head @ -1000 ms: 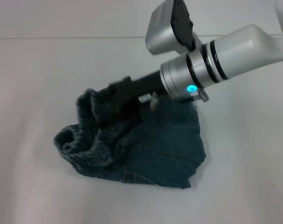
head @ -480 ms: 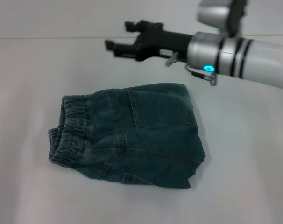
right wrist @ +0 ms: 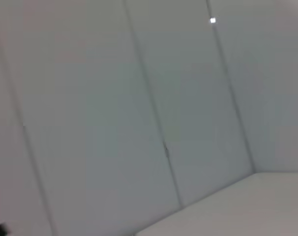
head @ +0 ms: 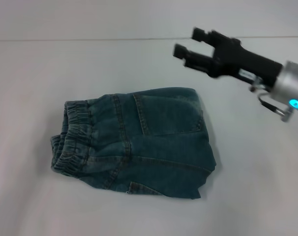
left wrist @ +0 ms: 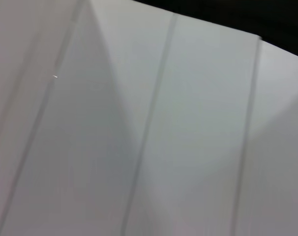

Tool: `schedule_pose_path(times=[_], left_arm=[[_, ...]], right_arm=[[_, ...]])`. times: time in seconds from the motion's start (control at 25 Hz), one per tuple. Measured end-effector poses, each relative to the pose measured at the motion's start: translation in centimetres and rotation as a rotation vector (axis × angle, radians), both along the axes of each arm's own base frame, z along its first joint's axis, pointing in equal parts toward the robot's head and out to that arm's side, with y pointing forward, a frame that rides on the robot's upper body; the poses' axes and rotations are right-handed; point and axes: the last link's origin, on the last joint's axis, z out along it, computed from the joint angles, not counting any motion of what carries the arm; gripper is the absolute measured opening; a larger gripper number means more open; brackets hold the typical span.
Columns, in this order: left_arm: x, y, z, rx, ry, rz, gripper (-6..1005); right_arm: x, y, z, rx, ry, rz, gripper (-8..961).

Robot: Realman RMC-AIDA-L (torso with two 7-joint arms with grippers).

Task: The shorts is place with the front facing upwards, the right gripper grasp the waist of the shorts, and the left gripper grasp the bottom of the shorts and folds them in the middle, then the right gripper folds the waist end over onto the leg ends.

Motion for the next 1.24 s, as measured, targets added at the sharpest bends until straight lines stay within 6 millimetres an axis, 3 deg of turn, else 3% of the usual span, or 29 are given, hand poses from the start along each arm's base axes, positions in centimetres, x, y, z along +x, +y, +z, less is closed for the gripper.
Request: schedule_pose_path(times=[0.16, 0.36, 0.52, 0.68, 0.88, 1.12, 1.24], left_arm=[[0.9, 0.3, -0.6, -0.154, 0.062, -0.104, 93], [2.4, 0.9, -0.2, -0.444, 0.123, -0.254, 285], [3.7, 1.1, 0.4, -0.649, 0.176, -0.337, 406], [4.4, 1.9, 0.8, -0.811, 0.237, -0.360, 528], [4.7, 2.8, 0.7, -0.925, 0.264, -0.348, 764], [4.7, 2.9, 0.6, -0.939, 0.273, -0.343, 883], [4.7, 2.8, 0.5, -0.942, 0.270, -0.344, 883]], right_arm=[[2.1, -2.9, 2.0, -0.121, -0.035, 0.073, 888], [4.1, -6.1, 4.6, -0.291, -0.068, 0.123, 888], [5.5, -7.5, 5.5, -0.327, -0.096, 0.121, 888], [6.5, -7.8, 5.9, -0.346, -0.131, 0.081, 888], [6.6, -7.8, 5.4, -0.369, -0.149, 0.075, 888], [6.4, -7.6, 5.2, -0.368, -0.155, 0.077, 888], [6.2, -7.4, 5.2, -0.367, -0.157, 0.083, 888]])
